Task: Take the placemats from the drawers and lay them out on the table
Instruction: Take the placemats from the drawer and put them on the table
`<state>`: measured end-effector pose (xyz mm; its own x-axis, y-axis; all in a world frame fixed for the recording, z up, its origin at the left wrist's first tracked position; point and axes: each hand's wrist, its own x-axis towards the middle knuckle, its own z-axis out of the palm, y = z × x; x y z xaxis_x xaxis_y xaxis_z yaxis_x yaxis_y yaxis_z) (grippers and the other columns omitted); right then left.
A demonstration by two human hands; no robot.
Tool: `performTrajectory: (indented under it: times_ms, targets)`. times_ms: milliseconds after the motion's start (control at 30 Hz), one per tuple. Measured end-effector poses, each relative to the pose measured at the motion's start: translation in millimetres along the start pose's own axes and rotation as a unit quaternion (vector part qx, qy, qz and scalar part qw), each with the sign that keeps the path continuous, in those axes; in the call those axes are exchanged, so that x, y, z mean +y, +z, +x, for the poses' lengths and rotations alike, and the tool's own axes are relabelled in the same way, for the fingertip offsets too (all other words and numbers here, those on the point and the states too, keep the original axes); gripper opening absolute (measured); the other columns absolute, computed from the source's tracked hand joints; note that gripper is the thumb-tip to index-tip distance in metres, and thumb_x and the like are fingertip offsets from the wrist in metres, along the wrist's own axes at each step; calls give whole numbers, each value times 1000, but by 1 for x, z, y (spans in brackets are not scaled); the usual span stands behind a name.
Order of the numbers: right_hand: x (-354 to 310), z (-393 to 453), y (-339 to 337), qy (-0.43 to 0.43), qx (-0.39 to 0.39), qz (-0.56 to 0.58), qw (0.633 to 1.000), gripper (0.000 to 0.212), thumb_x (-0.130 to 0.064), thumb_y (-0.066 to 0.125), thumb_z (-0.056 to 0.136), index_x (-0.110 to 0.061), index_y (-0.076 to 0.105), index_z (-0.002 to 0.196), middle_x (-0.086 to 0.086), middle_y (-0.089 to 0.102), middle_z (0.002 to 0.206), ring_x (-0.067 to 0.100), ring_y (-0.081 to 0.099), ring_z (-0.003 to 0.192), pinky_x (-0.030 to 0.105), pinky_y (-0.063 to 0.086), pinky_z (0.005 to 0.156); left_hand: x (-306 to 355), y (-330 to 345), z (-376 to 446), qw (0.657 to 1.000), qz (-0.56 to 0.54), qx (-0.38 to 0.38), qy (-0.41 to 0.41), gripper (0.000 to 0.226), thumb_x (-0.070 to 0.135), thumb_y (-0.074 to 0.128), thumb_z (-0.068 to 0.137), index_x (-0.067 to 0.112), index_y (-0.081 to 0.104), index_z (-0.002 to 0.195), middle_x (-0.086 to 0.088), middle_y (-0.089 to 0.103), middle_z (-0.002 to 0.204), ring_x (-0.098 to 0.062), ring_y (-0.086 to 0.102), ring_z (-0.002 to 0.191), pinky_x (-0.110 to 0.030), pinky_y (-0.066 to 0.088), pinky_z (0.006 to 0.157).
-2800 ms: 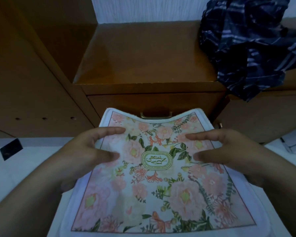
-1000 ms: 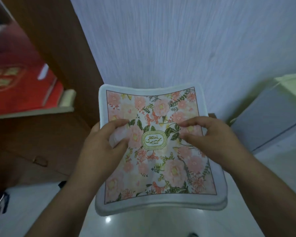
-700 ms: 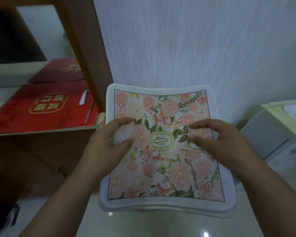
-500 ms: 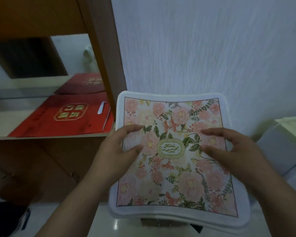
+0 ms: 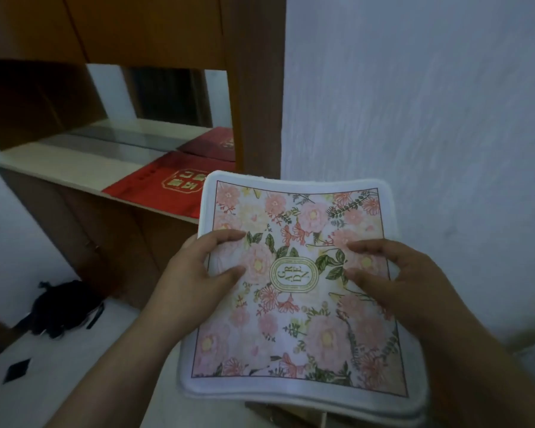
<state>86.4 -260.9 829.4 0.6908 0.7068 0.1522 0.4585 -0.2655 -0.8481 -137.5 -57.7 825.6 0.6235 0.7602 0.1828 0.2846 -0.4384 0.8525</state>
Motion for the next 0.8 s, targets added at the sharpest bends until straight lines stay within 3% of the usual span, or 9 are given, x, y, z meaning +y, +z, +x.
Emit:
performTrajectory:
  times_ms: [100,233,333,433,533,567,667,800]
  targets:
    - [3,16,10,-31,-60,4,998,28,-35,83,78,-48,72,101,-28,65,111,-13,64,84,7,49,59,-6,-1,-24,997,5,60,-44,40,28,78,87,53,64,116,33,46,123,7,52,110,-27,55,94]
    - [-9,38,44,-80,-163,-5,983,29,-38,82,79,-51,71,102,-28,65,113,-8,64,93,18,54,75,-12,-14,-65,980,20,145,-134,38,30,76,89,51,63,118,21,45,131,-9,51,119,-39,58,95]
    - [-30,45,79,-112,-234,11,966,28,-35,82,80,-49,71,102,-28,66,109,-9,66,87,16,56,69,-15,-34,-99,962,44,212,-165,39,28,76,88,49,63,119,19,49,135,-9,53,120,-38,56,98]
    - [-55,42,114,-145,-299,25,943,29,-35,82,81,-50,70,103,-27,67,110,-7,68,87,22,59,69,-15,-58,-135,941,54,279,-186,41,24,77,87,46,64,119,26,50,123,-3,52,114,-27,51,94]
    - [-87,31,147,-197,-344,33,917,29,-35,82,81,-50,70,103,-28,64,116,-14,63,93,14,55,70,-15,-82,-172,914,74,342,-206,42,25,78,86,47,64,119,39,44,116,1,52,108,-20,46,87]
    - [-97,27,156,-215,-352,31,910,29,-36,82,80,-50,70,103,-27,63,119,-13,62,96,17,56,75,-16,-87,-182,906,86,356,-212,42,26,78,87,47,64,120,37,46,116,0,52,109,-20,46,86]
    - [-128,7,183,-243,-389,27,888,29,-39,81,81,-52,68,104,-21,63,126,12,71,92,38,61,80,-18,-108,-216,880,89,402,-237,42,25,76,88,45,63,123,20,51,126,-7,53,115,-29,53,91]
    - [-162,-24,220,-266,-427,25,864,29,-39,80,81,-52,68,104,-20,63,125,25,73,84,42,63,71,-23,-134,-261,854,90,447,-252,43,24,76,87,45,64,123,16,54,130,-10,57,117,-35,56,94]
